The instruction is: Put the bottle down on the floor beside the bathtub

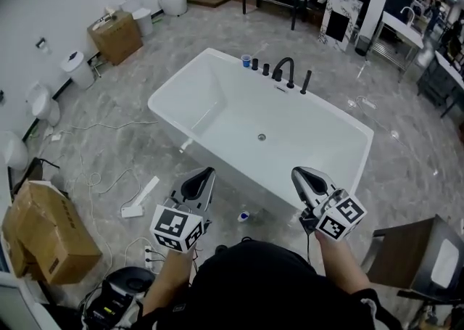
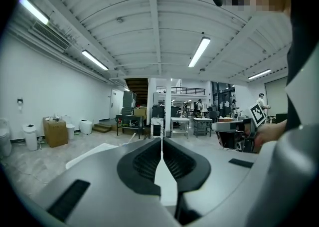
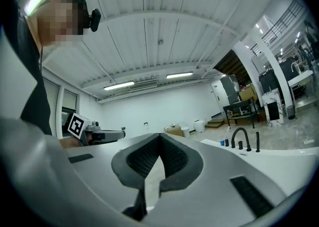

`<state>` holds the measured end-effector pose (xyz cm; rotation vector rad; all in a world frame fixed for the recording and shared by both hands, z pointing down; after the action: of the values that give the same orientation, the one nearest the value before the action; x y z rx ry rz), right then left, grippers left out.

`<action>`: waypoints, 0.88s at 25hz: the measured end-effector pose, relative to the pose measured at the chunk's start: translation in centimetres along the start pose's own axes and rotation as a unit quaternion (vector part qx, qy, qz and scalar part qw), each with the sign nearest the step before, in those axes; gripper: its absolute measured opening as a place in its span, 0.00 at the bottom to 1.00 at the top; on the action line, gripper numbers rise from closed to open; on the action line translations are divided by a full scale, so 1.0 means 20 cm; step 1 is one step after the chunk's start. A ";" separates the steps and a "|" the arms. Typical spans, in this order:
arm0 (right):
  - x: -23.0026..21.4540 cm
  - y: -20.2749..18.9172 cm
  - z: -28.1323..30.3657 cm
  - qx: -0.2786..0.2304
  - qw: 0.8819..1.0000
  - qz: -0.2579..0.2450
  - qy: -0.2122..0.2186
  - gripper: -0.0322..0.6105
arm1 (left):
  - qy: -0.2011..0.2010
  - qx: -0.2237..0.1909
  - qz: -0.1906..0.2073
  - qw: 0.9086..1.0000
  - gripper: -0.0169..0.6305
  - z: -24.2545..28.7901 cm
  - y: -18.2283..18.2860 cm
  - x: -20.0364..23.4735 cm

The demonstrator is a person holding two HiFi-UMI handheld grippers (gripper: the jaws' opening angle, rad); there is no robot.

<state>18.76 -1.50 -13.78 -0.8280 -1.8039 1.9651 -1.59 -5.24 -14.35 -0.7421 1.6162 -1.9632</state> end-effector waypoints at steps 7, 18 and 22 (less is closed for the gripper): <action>0.00 -0.02 0.02 0.003 1.000 -0.020 -0.005 0.09 | 0.015 0.003 -0.024 1.000 0.06 0.03 -0.03 0.03; 0.02 0.08 0.16 -0.008 0.998 -0.064 -0.001 0.09 | 0.015 -0.005 -0.035 0.999 0.06 0.05 0.00 0.07; 0.02 0.06 0.14 -0.008 0.998 -0.055 -0.011 0.09 | 0.016 -0.006 -0.042 0.999 0.06 0.01 -0.02 0.09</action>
<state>16.80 -3.64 -14.94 -0.6986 -1.8385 1.8996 -2.73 -6.48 -13.69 -0.7988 1.6403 -2.0363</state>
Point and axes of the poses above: the fingertips, and each gripper's own axes: z forward along the fingers, x to its left, y out of its top, the point moved 1 cm from there along -z, backward along the fingers, and after that the axes turned 4 degrees about -z, right-handed, at the moved point
